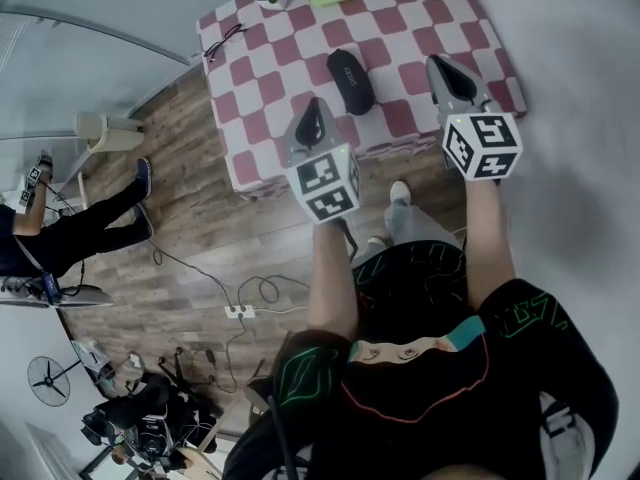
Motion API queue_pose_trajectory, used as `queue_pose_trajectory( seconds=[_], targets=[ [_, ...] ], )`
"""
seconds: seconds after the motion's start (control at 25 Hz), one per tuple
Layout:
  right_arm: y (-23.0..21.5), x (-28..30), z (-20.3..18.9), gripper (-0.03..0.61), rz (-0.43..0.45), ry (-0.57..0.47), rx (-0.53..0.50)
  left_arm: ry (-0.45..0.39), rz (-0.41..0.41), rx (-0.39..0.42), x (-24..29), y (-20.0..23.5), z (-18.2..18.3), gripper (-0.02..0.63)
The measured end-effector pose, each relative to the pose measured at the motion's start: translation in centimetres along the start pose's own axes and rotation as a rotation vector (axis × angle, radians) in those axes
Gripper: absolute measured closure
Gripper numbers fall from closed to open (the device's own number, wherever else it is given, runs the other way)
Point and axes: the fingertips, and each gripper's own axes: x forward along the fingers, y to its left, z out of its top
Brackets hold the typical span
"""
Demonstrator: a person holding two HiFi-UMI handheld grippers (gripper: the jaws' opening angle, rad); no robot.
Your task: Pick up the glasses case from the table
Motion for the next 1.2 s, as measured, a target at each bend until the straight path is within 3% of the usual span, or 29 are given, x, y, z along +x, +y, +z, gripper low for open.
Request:
queue_pose_trajectory(
  seconds=[0.24,0.48,1.2],
  targets=[
    [-1.9,3.2,2.6,0.574,0.041,-0.033,-0.005,-0.029,0.026,0.055,2.5,-0.5,2.7,0.604],
    [-1.0,6.3,2.2,0.574,0.109,0.010,-0.010,-0.009,0.066,0.037,4.1,0.8,2.7,0.604],
    [4.2,13.6,-6.9,0.574,0.231,0.290,-0.036,0.200,0.039,-0.024,9.3,4.4,-5.6,0.604]
  ],
)
